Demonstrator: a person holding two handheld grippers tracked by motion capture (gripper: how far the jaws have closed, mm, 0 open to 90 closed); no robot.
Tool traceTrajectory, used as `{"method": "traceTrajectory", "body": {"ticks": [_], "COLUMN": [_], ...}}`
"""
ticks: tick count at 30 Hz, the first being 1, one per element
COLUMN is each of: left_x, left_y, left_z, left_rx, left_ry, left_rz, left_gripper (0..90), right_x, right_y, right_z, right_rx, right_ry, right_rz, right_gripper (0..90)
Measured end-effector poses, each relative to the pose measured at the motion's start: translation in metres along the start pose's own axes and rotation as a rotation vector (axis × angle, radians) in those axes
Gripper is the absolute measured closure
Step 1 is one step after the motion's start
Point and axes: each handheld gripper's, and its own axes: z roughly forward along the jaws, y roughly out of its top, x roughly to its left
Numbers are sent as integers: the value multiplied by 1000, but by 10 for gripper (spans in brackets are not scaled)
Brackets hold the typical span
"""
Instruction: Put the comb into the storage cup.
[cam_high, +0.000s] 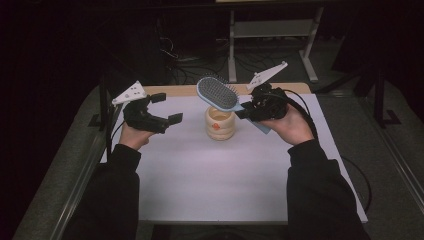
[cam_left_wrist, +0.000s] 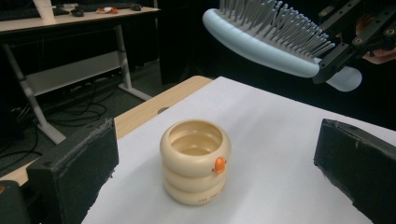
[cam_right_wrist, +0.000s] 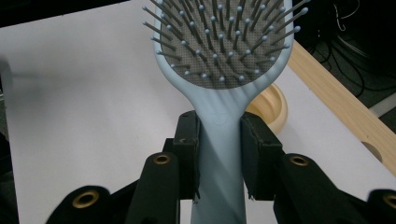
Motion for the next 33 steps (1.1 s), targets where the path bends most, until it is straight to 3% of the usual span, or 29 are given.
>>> {"method": "traceTrajectory", "body": {"ticks": [14,19,28,31,33], "left_x": [-5,-5,-5,-1,-2], "left_y": [16,18,22,25,27], "left_z": [17,19,22,26,28], "left_rx": [-20,-22,-62,-71,-71], "left_ry": [-30,-20,-15,-33,-32], "left_rz": [-7,-15,-75,-166,-175], "left_gripper": [0,0,0,0,0], "right_x": [8,9,12,13,13], "right_y": [17,21,24,26,26], "right_z": [7,11,18,20,20], "right_rx": [-27,-36,-33,-34,-35], "right_ry": [8,11,11,13,13], "right_rz": [-24,-30,-35,-36,-38], "right_gripper": [686,685,686,686,685]}}
